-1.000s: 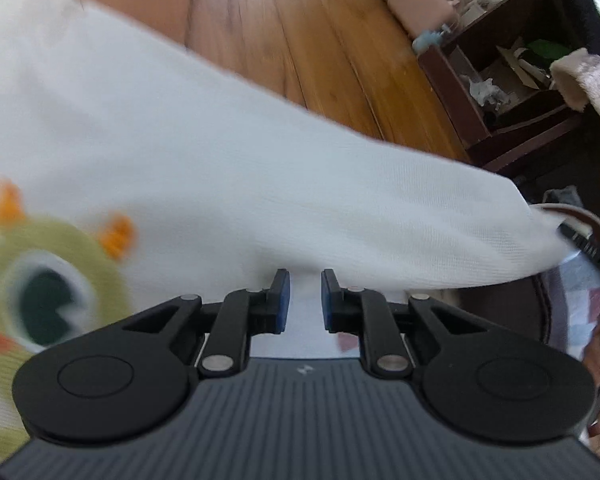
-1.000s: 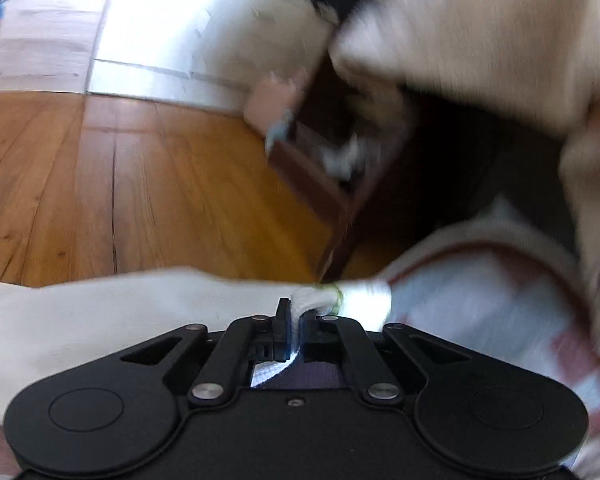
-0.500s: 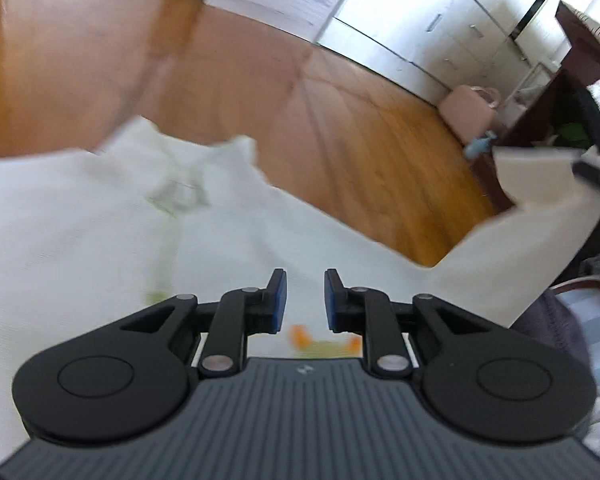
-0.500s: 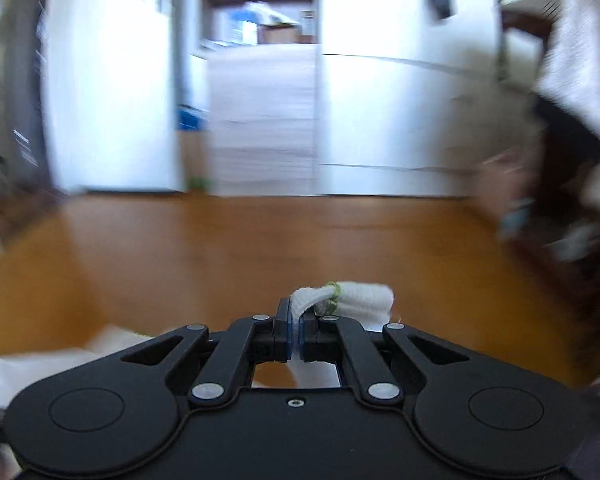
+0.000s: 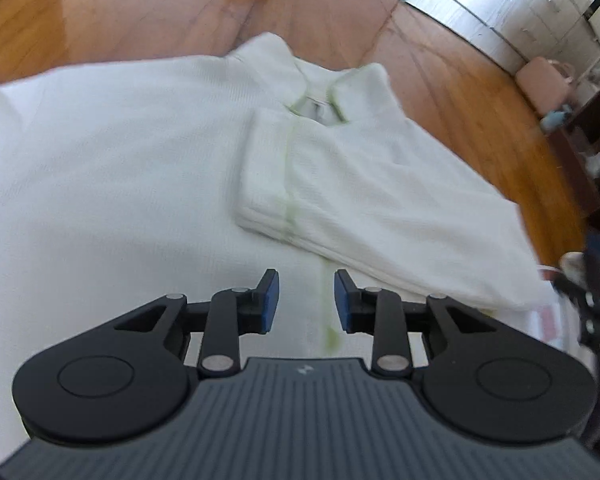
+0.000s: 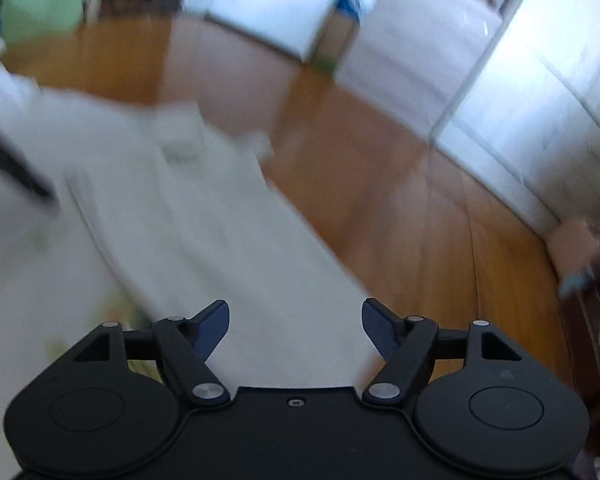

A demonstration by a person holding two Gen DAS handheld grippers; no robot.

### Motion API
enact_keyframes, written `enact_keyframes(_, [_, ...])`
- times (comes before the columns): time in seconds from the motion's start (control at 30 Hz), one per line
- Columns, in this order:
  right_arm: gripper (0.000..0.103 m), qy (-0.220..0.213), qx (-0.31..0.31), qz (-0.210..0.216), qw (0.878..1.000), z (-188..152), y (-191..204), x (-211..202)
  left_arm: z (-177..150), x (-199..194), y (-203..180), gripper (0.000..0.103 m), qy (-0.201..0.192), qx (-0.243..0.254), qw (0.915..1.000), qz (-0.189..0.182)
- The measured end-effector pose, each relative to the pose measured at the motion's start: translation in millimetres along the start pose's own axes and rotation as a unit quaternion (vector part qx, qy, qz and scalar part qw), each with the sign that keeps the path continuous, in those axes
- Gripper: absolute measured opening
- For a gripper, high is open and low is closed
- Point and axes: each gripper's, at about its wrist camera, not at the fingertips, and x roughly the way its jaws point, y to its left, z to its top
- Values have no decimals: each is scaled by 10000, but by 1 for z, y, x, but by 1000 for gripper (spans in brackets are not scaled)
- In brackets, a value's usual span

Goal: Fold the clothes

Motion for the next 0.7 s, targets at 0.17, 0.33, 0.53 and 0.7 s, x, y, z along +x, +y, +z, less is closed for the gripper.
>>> enact_keyframes(0.17, [77,593,200,-369,9974,-53,-41,11,17,-2,24,34,-693,-618,9955,-210])
enact_keyframes(0.33, [77,619,542,-516,9953,-69,-46,25,28,24,25,41,-440,-758,9960,-169])
enact_keyframes(0.53, [77,560,974,-656,9915,-82,-46,44,37,52,17,71,-228,-926,9950,-283])
enact_keyframes(0.7, [77,511,1269,-792,9874,-91,-46,59,40,63,-5,6,-190,-263,9990,-321])
